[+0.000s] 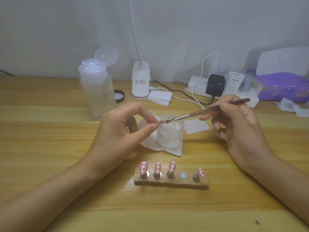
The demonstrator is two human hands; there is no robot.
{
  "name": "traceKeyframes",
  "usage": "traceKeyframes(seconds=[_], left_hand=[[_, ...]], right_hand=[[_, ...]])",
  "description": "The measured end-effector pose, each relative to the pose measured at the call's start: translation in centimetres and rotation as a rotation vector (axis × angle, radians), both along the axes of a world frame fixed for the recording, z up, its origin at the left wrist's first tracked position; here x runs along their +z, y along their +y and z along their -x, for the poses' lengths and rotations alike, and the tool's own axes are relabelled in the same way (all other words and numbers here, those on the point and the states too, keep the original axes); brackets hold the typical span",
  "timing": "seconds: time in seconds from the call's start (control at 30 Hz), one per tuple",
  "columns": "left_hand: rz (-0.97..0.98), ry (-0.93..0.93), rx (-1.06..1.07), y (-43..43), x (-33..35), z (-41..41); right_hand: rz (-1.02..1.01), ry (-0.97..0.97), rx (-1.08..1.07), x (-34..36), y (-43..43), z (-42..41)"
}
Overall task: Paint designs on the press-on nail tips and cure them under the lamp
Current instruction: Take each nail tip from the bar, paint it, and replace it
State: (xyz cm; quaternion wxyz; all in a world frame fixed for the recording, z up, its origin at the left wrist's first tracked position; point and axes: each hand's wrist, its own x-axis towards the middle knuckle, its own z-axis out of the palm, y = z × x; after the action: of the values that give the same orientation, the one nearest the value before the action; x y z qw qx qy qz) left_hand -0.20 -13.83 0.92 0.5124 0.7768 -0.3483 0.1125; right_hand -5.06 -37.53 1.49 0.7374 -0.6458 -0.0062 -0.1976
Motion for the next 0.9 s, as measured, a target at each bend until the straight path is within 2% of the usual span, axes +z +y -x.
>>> traceKeyframes(seconds=[0.13, 0.27, 0.4, 0.6, 0.7, 0.8, 0.9], left_hand=[[0.022, 0.015, 0.004, 0.11, -0.03, -0.08], [0.026, 0.02, 0.007, 0.18, -0.24, -0.29], [0.025, 0.003, 0.017, 0.25, -0.29, -0.29], [0.026, -0.016, 0.009, 0.22, -0.28, -0.24], [0.029, -0.019, 0.002, 0.27, -0.3, -0.26], [0.023, -0.028, 0.01, 0.25, -0.27, -0.23], [0.027, -0.022, 0.009, 0.25, -0.26, -0.21]], right_hand=[[0.04, -0.037, 0.059, 0.21, 0.26, 0.1], [0.032, 0.014, -0.008, -0.04, 0.05, 0.01], [0.047, -0.031, 0.054, 0.16, 0.23, 0.12], [0.012, 0.0, 0.001, 0.09, 0.1, 0.0], [0.075, 0.004, 0.042, 0.1, 0.28, 0.12], [0.03, 0.038, -0.008, 0.0, 0.1, 0.06], [0.01, -0.003, 0.036, 0.27, 0.26, 0.19]])
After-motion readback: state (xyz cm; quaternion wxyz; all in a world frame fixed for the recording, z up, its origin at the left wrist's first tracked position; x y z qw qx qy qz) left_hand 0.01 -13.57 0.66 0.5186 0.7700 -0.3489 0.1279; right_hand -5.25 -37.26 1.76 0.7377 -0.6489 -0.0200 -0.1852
